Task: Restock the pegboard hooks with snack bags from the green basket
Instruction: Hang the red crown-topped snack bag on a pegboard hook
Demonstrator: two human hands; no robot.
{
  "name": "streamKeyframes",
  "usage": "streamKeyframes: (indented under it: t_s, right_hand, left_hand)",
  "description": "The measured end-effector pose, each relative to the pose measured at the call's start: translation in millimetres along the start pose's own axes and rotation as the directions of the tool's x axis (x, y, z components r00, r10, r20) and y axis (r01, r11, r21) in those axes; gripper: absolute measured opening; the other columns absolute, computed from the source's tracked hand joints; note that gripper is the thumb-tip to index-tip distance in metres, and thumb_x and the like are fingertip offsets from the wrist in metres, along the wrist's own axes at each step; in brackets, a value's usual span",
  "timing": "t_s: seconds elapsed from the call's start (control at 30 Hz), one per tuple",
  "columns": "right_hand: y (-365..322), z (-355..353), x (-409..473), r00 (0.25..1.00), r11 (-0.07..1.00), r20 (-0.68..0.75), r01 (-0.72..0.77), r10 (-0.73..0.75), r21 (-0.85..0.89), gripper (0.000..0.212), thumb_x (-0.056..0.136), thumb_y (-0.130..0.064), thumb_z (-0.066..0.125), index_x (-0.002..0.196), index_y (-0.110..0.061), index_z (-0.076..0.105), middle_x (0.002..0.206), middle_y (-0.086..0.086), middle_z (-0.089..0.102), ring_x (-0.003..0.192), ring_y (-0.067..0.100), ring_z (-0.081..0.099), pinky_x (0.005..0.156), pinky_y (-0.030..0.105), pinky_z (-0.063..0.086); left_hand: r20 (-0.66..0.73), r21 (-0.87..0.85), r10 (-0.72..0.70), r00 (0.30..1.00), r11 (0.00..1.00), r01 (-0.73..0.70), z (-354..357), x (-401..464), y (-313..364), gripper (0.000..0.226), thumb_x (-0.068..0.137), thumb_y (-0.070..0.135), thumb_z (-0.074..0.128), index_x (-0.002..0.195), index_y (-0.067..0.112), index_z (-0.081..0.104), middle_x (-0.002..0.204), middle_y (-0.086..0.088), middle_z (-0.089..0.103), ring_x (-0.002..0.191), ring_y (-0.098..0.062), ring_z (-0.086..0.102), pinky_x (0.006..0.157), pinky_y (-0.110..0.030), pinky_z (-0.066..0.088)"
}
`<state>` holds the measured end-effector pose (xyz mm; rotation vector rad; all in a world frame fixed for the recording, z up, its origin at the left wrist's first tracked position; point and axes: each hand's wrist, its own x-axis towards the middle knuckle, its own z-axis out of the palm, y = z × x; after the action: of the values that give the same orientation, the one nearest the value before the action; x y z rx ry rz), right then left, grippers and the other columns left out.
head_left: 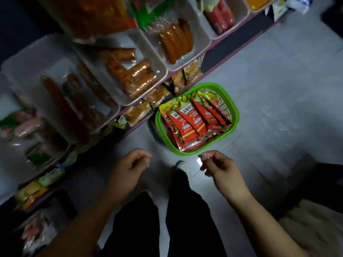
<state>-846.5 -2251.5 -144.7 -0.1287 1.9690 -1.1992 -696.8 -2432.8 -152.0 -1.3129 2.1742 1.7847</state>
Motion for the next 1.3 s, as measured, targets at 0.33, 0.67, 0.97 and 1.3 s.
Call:
streamKeyframes:
  t_s: [0.33,0.67,0.97,1.3]
  right_hand:
    - [142,38,255,0.948,0.811,-0.1,0.201,-0.303,-0.55,0.018,0.088,-0.023,0.064,0.105,-0.014,0.065,0.096,0.007,0.067,0.09,0.024,0.064,0.067,0.023,0.042]
    - [182,75,319,0.891,0.269,0.017,0.155,-0.453,-0.95,0.054,0.096,-0.023,0.043,0.148,-0.017,0.031,0.138,0.006,0.052,0.121,0.028,0.052,0.091,0.037,0.047]
    - [159,84,278,0.811,0.489,0.092,0.434,-0.577,-0.757,0.047,0.089,-0.05,0.056,0.121,-0.016,0.063,0.111,0.008,0.061,0.105,0.026,0.055,0.088,0.037,0.046]
    - [-5,61,252,0.659,0.653,-0.05,0.729,-0.751,-0.204,0.041,0.071,-0.048,0.076,0.107,-0.035,0.063,0.098,-0.017,0.069,0.088,-0.005,0.063,0.075,0.01,0.047]
  left_hand:
    - [0.134,0.099,0.037,0.99,0.994,-0.051,128,281,-143,0.012,0.089,0.015,0.061,0.091,0.02,0.051,0.092,-0.001,0.06,0.087,-0.02,0.059,0.079,-0.028,0.042]
    - [-0.006,-0.618,-0.135,0.991,0.78,0.102,163,335,-154,0.034,0.08,0.023,0.073,0.109,0.016,0.058,0.095,-0.001,0.071,0.077,-0.013,0.071,0.059,-0.023,0.055]
    - [-0.196,-0.503,-0.052,0.979,0.863,-0.055,139,328,-147,0.011,0.084,0.009,0.067,0.077,0.016,0.067,0.075,0.002,0.073,0.071,-0.021,0.07,0.067,-0.033,0.056]
    - [-0.332,-0.311,0.369,0.868,0.826,-0.47,40,238,-54,0.016,0.066,0.032,0.07,0.079,0.042,0.07,0.075,0.02,0.073,0.07,0.0,0.07,0.06,-0.014,0.053]
